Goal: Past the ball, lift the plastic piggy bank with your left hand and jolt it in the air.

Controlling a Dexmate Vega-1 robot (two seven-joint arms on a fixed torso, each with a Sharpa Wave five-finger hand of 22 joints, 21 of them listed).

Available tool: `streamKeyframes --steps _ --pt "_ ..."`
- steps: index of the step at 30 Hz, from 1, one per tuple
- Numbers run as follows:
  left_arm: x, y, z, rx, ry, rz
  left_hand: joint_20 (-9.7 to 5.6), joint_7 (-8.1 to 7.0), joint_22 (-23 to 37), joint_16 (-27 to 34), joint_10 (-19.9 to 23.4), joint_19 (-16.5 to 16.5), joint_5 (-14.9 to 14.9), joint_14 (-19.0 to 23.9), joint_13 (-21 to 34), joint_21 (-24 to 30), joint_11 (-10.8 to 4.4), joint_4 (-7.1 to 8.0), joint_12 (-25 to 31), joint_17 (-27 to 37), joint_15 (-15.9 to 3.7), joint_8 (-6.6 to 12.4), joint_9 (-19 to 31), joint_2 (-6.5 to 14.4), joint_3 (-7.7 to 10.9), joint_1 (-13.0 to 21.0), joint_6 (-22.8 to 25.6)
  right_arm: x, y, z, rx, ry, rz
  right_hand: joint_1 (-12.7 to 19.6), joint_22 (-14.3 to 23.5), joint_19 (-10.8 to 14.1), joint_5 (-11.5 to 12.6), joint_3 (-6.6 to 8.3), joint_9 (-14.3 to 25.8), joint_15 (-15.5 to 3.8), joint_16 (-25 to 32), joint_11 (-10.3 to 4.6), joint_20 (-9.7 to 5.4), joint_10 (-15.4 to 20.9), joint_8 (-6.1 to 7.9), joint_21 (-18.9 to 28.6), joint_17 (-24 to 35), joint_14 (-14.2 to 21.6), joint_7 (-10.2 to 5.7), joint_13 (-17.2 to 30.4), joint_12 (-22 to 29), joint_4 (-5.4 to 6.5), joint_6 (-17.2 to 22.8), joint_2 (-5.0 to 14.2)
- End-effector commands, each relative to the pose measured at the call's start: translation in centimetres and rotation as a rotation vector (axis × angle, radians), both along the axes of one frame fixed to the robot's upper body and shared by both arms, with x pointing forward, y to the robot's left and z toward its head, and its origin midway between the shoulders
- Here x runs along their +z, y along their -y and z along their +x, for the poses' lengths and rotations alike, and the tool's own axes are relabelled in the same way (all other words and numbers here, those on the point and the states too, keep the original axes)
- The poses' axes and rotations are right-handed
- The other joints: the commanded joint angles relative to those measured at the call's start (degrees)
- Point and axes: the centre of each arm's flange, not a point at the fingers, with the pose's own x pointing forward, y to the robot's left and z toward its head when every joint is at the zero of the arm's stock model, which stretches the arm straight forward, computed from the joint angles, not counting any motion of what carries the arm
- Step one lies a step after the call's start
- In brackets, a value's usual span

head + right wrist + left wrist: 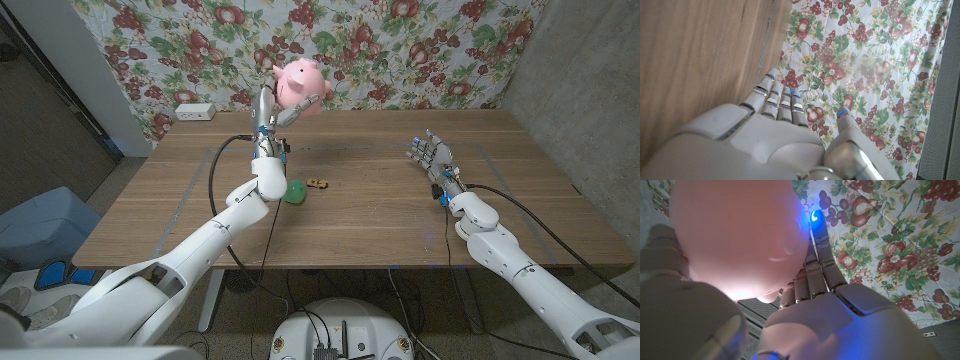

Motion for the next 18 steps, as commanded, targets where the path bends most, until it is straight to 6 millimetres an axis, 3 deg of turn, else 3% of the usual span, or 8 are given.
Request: streamKeyframes --steps 1,18 --pt "0.8 0.4 0.1 0.041 -0.145 0.140 -8.06 -13.17 0.08 0.45 19.19 -2.76 0.22 17.36 0.26 0.19 -18.89 0.07 0.23 0.23 -20.54 0.19 0.09 27.27 4.31 31.02 21.83 -0.1 0.1 -0.2 -0.002 0.003 0.000 0.33 0.11 0.62 0.21 0.39 0.08 0.08 -0.16 -0.01 0.10 0.28 0.01 -0.15 -0.06 0.55 -0.33 0.11 0.22 -0.15 0.29 1.63" --pt "2.5 1.8 0.3 0.135 -0.383 0.482 -7.96 -13.06 0.04 0.23 18.93 -3.03 0.27 17.23 0.29 0.46 -18.79 0.03 0.02 0.13 -20.53 0.10 0.19 27.30 4.46 31.01 21.67 -0.2 0.1 -0.7 -0.001 0.008 -0.004 0.33 0.12 0.67 0.21 0.41 0.08 0.06 -0.18 0.07 0.07 0.22 0.02 -0.22 -0.07 0.52 -0.37 0.11 0.20 -0.14 0.32 1.65"
